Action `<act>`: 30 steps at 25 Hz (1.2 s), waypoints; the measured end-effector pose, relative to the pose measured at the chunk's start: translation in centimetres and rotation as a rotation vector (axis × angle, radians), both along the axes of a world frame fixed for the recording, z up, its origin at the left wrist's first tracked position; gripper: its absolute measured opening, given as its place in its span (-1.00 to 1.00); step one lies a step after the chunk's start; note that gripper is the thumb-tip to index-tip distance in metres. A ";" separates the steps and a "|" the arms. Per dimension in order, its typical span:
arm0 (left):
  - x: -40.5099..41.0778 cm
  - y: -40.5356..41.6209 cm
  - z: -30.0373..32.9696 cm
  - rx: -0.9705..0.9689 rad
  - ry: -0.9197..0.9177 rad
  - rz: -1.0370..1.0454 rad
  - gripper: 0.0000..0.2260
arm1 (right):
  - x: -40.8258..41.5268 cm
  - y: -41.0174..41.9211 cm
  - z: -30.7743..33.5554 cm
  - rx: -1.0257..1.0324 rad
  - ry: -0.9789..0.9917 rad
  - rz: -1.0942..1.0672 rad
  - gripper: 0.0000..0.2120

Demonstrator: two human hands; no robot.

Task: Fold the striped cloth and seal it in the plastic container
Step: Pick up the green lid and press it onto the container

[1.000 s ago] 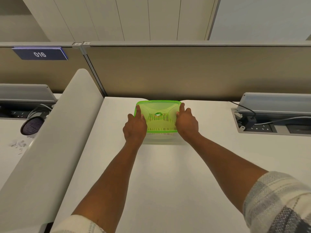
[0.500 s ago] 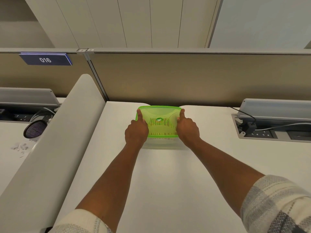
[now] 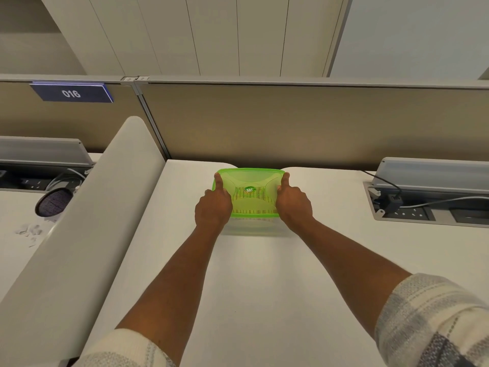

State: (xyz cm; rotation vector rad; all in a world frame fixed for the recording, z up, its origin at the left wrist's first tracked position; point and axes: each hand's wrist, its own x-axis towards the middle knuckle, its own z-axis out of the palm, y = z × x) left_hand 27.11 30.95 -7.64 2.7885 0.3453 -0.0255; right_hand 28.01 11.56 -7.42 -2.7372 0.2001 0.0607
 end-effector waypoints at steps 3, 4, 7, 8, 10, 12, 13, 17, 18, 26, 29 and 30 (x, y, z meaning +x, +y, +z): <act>0.1 0.1 0.0 -0.004 0.017 -0.017 -0.49 | 0.2 -0.2 0.2 0.003 0.016 0.013 -0.51; 0.0 0.2 0.1 -0.015 0.034 -0.017 -0.49 | 0.3 -0.1 0.2 -0.002 0.027 0.018 -0.51; 0.0 -0.1 0.9 0.038 0.065 -0.016 -0.48 | 0.2 0.2 0.8 -0.050 0.024 0.014 -0.49; 0.1 -0.3 1.1 0.093 0.040 -0.026 -0.47 | 0.1 0.4 1.0 -0.095 -0.010 0.031 -0.48; 0.1 -0.9 1.3 0.153 -0.041 -0.110 -0.45 | 0.2 0.8 1.1 -0.160 -0.090 0.105 -0.44; 0.3 -1.9 1.1 0.110 -0.086 -0.274 -0.46 | 0.4 1.3 1.1 -0.138 -0.122 0.192 -0.40; 0.4 -2.5 0.8 0.083 -0.086 -0.338 -0.47 | 0.5 1.6 1.0 -0.122 -0.122 0.227 -0.39; 0.2 -3.5 -0.5 0.098 -0.051 -0.390 -0.46 | 0.4 2.4 -0.1 -0.093 -0.088 0.300 -0.40; 0.1 -3.5 -0.8 0.119 -0.057 -0.389 -0.46 | 0.3 2.4 -0.4 -0.103 -0.085 0.306 -0.41; -0.2 -3.9 -1.7 0.191 -0.095 -0.356 -0.47 | 0.1 2.4 -1.2 -0.185 -0.094 0.301 -0.44; -0.2 -3.8 -1.7 0.192 -0.093 -0.358 -0.47 | 0.0 2.4 -1.2 -0.200 -0.092 0.299 -0.44; -0.2 -3.9 -1.7 0.184 -0.085 -0.357 -0.47 | 0.0 2.4 -1.1 -0.192 -0.090 0.302 -0.44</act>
